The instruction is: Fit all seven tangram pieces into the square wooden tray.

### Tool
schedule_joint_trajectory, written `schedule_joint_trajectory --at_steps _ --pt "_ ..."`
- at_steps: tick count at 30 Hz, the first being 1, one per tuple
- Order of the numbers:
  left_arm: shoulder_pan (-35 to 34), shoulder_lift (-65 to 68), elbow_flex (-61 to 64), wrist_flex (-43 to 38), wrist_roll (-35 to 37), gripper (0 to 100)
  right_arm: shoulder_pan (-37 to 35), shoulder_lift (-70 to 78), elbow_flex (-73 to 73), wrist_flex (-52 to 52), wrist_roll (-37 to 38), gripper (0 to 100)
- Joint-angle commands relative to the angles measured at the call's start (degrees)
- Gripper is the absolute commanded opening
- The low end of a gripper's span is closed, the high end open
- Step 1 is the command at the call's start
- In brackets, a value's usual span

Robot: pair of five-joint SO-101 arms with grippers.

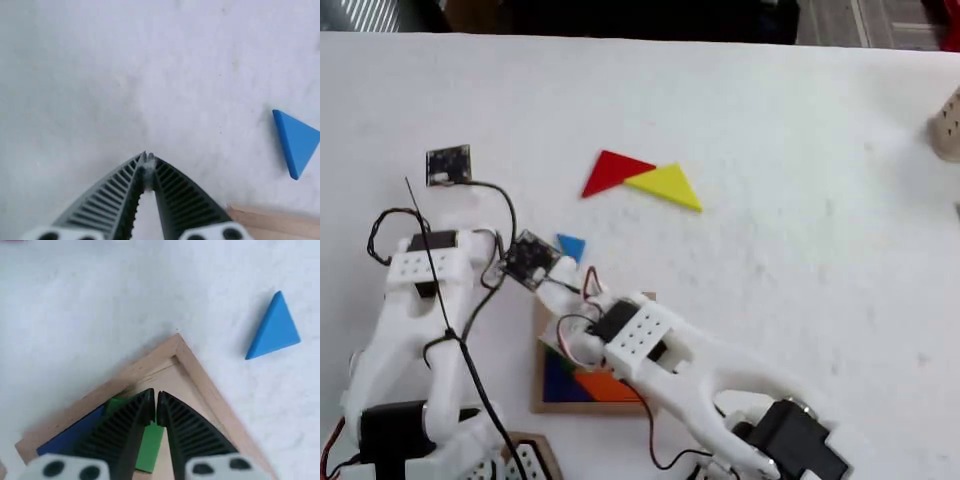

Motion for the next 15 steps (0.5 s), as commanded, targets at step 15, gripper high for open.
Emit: schedule_joint_trajectory --at_steps 15 --pt "-0.7 0.0 -2.6 -1.4 0.2 2 -4.0 3.1 -1.4 -1.2 0.1 1.7"
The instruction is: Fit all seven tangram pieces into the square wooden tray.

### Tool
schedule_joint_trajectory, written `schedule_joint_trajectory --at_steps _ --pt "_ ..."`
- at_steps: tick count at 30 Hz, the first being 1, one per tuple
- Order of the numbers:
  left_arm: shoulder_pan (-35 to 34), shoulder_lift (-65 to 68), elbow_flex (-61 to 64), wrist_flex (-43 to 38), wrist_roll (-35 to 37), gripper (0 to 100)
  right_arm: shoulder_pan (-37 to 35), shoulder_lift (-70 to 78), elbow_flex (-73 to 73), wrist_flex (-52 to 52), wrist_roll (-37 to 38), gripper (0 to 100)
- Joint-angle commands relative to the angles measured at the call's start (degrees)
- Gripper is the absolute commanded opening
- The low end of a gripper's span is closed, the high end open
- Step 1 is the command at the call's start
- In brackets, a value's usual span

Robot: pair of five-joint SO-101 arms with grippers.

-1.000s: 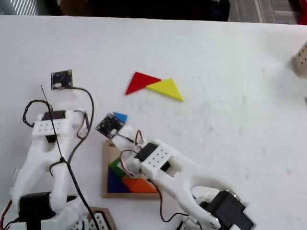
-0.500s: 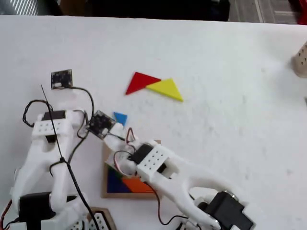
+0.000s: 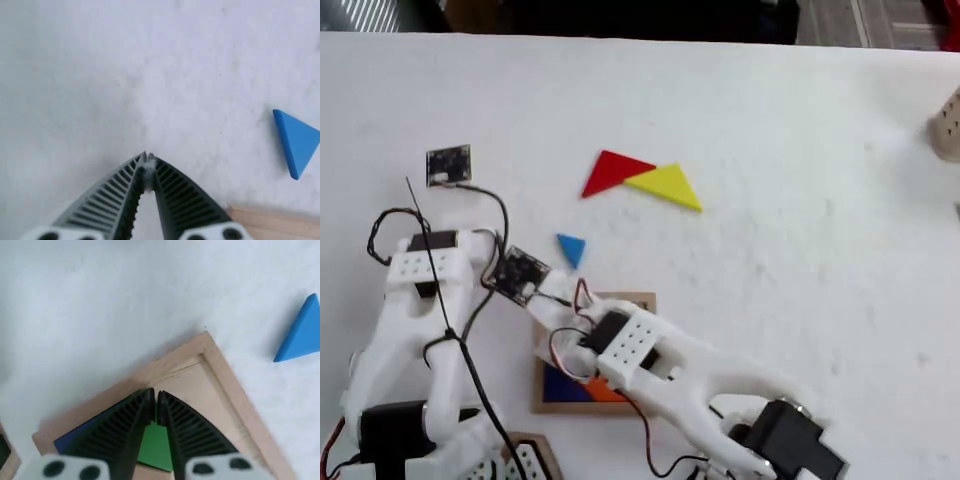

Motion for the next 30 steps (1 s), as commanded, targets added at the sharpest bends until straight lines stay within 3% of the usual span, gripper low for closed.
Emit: schedule_joint_trajectory --at_steps 1,18,30 --pt "-0.7 0.0 -2.6 -1.4 0.2 2 -0.7 3.0 -2.8 -1.0 0.1 1.7" --pt "-0.7 0.0 -1.8 -2.5 0.2 2 0.0 -5.5 -3.1 3.0 -0.4 1.7" --pt "-0.7 0.0 -1.8 -2.5 0.2 2 3.0 4.4 -3.6 -5.4 -0.4 1.7"
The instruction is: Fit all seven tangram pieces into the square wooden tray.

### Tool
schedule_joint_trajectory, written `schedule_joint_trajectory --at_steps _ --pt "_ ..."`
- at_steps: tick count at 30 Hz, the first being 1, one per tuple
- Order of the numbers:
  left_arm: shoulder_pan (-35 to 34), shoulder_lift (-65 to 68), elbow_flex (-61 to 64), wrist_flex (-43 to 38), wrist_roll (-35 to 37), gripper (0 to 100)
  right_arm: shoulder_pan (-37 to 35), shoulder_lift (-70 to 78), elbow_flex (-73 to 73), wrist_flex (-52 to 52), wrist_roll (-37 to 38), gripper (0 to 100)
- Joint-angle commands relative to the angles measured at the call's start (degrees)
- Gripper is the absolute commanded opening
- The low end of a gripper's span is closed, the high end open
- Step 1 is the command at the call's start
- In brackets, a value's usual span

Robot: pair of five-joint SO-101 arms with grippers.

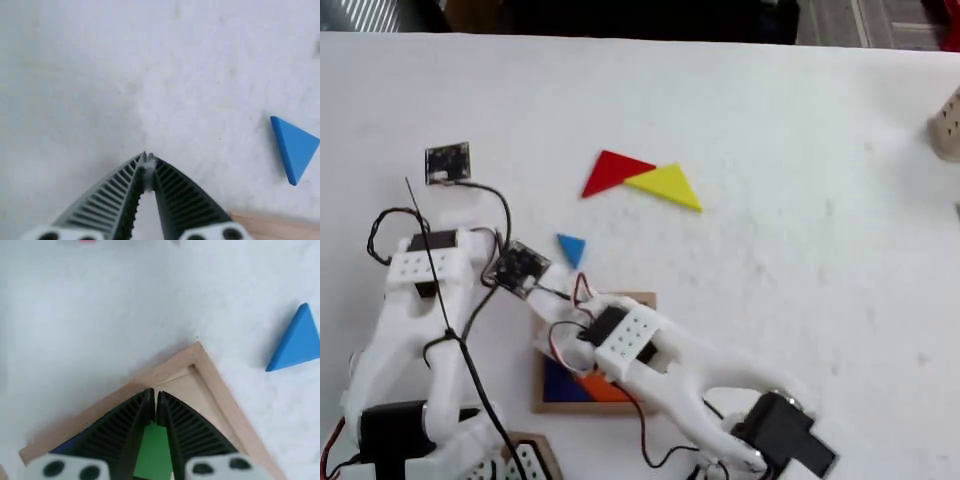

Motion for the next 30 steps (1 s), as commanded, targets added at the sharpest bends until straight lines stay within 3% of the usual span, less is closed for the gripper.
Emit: schedule_joint_trajectory --at_steps 1,22,30 --pt "-0.7 0.0 -1.8 -1.1 0.2 2 1.9 1.7 -2.4 -2.5 -0.3 1.7" --pt "-0.7 0.0 -1.8 -1.1 0.2 2 2.2 -1.7 -3.5 0.7 -0.4 1.8" --pt "-0.7 0.0 -1.9 -1.2 0.2 2 12.4 -8.3 -6.8 0.4 -0.4 2.2"
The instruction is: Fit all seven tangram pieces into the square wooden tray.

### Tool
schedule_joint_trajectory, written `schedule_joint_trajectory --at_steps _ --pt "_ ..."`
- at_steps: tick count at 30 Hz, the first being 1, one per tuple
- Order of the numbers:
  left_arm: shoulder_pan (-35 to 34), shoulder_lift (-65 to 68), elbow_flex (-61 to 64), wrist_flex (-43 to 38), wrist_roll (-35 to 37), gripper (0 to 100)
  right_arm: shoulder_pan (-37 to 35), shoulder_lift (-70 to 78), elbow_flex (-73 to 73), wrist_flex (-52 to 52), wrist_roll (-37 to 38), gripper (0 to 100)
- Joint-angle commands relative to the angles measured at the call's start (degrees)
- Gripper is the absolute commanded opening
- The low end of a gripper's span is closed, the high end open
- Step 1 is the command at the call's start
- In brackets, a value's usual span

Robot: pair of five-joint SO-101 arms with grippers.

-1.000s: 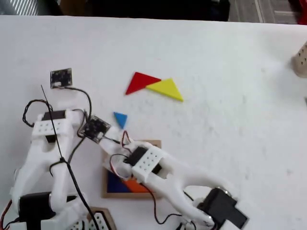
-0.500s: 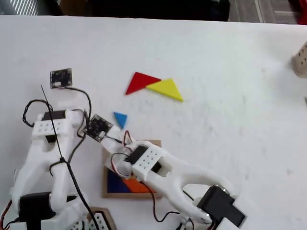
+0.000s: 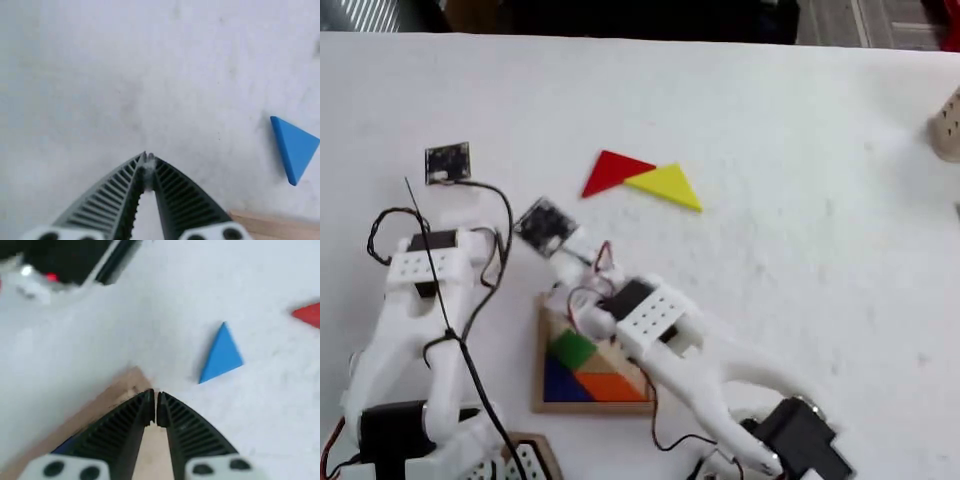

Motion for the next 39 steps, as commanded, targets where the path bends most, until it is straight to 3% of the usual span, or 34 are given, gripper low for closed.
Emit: schedule_joint_trajectory --at_steps 1,7,14,25,39 --pt "-1.1 0.0 -2.0 -1.2 0.2 2 4.4 -3.3 -4.7 -0.2 -0.4 2.2" --pt "-3.7 0.0 -1.8 -2.7 0.6 10 4.4 5.2 -8.1 -4.9 -0.4 3.9" --pt "-3.7 0.0 -1.8 -2.7 0.6 15 4.5 18.6 -18.1 -5.4 -0.2 21.3" --pt "-3.7 0.0 -1.8 -2.7 0.6 15 9.7 27.9 -26.2 -4.5 0.1 21.2" --pt "-3.7 0.0 -1.8 -2.7 0.5 15 8.2 28.2 -29.9 7.8 -0.3 21.2"
